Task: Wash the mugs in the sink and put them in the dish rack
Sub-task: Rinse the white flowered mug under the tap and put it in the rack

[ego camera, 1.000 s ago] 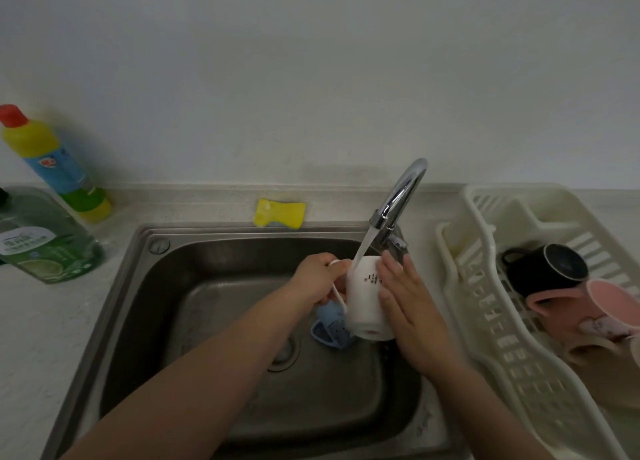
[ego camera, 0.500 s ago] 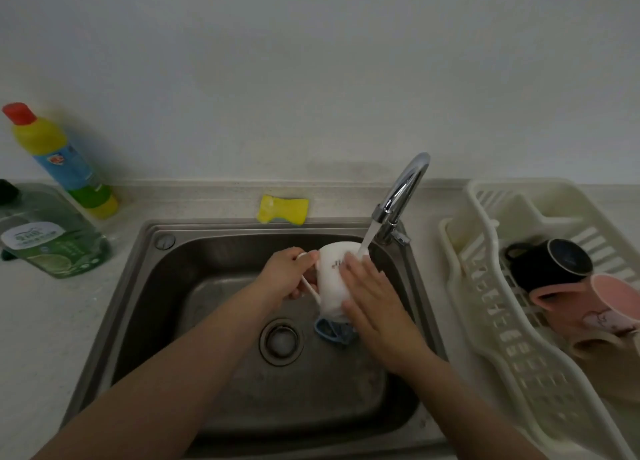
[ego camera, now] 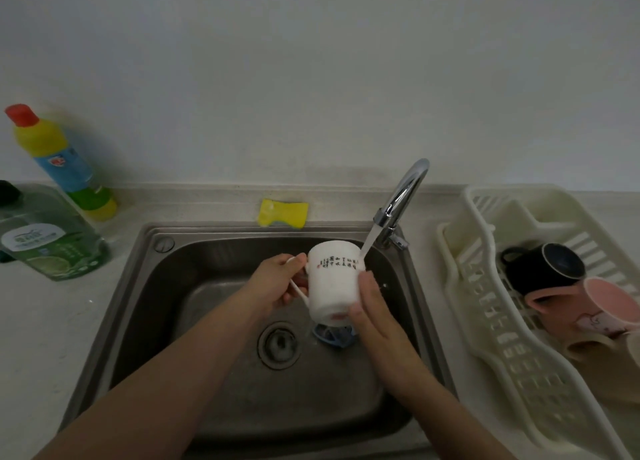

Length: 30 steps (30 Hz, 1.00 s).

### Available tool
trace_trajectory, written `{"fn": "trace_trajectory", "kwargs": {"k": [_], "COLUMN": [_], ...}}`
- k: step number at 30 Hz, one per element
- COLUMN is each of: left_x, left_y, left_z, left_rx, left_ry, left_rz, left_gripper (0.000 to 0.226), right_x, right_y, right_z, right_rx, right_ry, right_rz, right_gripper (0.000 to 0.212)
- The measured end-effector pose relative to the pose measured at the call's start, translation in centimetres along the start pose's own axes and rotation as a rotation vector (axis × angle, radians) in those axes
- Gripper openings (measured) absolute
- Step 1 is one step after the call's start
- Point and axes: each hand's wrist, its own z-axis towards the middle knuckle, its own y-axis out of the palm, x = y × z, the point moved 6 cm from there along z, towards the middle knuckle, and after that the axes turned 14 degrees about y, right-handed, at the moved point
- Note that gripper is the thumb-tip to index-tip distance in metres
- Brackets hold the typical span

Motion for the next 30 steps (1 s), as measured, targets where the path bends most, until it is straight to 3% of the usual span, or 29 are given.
{"fn": "trace_trajectory", "kwargs": {"k": [3,8,11,14,17,19,21,23,25,27,30], "left_x": [0.4,1.8,3.0,2.3,2.1,2.8,3.1,2.0,0.4,-0.9,-1.7], "left_y": [1.0,1.8,1.9,2.2,2.4,2.4,2.0,1.3,0.6,0.6,0.8], "left_z": [-0.3,-0.3,-0.7,-0.9,-1.3,-1.8,-2.2,-1.9,-1.4,-1.5,-1.7], "left_rx": [-0.061,-0.08,-0.181,-0.418,-0.573,-0.552,-0.471,-0.381,-0.307,-0.307,-0.311], "left_ry": [0.023,0.123,0.343,0.546,0.8,0.844,0.809,0.665,0.478,0.332,0.213], "left_rz": [0.037,0.229,0.547,0.819,0.92,0.903,0.788,0.688,0.638,0.513,0.419], "left_gripper": [0.024,0.02,0.02,0.018,0.025,0.027,0.026,0.016,0.012,0.016,0.017], "right_x": [-0.1,-0.8,-0.6,-0.3,-0.4,-0.2,0.3,1.1,2.2,2.8,2.7], "right_y": [-1.1,-2.4,-3.2,-3.7,-3.5,-3.4,-3.5,-4.3,-6.1,-8.7,-10.5], "right_z": [2.2,4.8,5.6,6.4,6.2,6.2,6.4,7.2,8.9,10.9,13.4], "right_rx": [0.038,0.065,0.054,0.029,-0.03,-0.06,-0.091,-0.068,0.106,0.384,0.526], "right_ry": [0.122,0.25,0.353,0.498,0.609,0.643,0.675,0.687,0.634,0.478,0.32], "right_rz": [0.231,0.346,0.368,0.34,0.345,0.339,0.368,0.364,0.244,0.057,-0.214], "right_gripper": [0.075,0.055,0.053,0.054,0.054,0.056,0.057,0.058,0.049,0.032,0.027]}}
